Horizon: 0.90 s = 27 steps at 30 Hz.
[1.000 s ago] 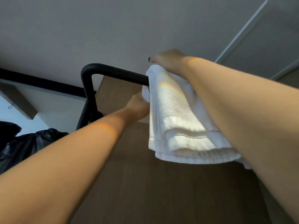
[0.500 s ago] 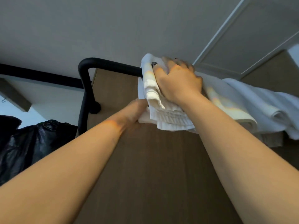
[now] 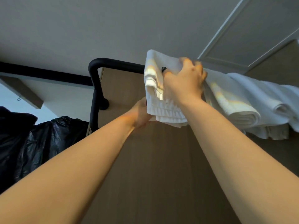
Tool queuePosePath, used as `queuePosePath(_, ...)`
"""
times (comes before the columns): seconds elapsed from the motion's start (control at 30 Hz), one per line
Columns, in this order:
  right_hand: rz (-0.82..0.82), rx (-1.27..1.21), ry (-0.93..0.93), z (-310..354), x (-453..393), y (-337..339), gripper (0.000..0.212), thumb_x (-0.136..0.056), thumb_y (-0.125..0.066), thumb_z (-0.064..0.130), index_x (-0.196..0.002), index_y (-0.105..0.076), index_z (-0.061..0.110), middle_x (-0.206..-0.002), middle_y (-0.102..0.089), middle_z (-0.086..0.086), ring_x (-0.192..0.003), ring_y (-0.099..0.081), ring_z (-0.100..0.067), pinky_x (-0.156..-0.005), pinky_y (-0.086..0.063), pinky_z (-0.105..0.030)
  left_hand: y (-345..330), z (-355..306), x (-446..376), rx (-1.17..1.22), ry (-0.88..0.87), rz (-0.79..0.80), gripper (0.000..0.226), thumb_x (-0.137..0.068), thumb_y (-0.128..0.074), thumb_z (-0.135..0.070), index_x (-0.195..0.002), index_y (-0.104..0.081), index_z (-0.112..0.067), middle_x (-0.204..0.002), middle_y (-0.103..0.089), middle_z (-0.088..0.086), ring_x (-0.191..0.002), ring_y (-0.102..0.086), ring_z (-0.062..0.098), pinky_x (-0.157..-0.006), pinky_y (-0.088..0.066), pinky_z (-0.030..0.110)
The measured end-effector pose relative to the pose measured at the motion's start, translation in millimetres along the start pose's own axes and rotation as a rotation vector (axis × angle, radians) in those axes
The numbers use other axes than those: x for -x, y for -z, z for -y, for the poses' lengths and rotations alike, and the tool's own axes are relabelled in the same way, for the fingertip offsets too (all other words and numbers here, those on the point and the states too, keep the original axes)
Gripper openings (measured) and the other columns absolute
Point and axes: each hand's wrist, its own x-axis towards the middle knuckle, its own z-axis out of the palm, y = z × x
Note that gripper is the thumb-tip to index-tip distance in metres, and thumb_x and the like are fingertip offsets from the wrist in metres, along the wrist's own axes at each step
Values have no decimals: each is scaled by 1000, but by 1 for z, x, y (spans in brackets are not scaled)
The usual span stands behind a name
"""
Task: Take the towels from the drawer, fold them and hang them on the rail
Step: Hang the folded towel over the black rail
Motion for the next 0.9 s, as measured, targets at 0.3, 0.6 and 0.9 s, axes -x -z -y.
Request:
queuePosePath(0.3,338,-555,-636,-30,12,18,112,-45,-79,69,-138,-47,15,-128,-61,-3,-112,-62,-30,-98,-50,-45,3,-4,15,211,49,119,62,-77,-68,-9,-136,-52,2,-133,-59,24,-115,-62,32,-98,-53,38)
queuePosePath(0.6,871,-875,-621,-67,-3,28,29,-71,-79,43,-86,-79,18,-100,-75,-8,-97,-72,-23,-92,-55,-38,4,-21,24,148,66,106,40,-90,-54,-18,-127,-61,-6,-118,-71,13,-110,-68,24,-85,-58,33)
queuePosePath(0.9,694,-786,-479,-72,2,13,29,-83,-72,46,-71,-79,20,-78,-76,-1,-78,-73,-13,-77,-56,-23,8,-81,10,277,391,204,106,-68,-47,-90,-125,-63,-2,-125,-67,17,-113,-66,37,-94,-53,54)
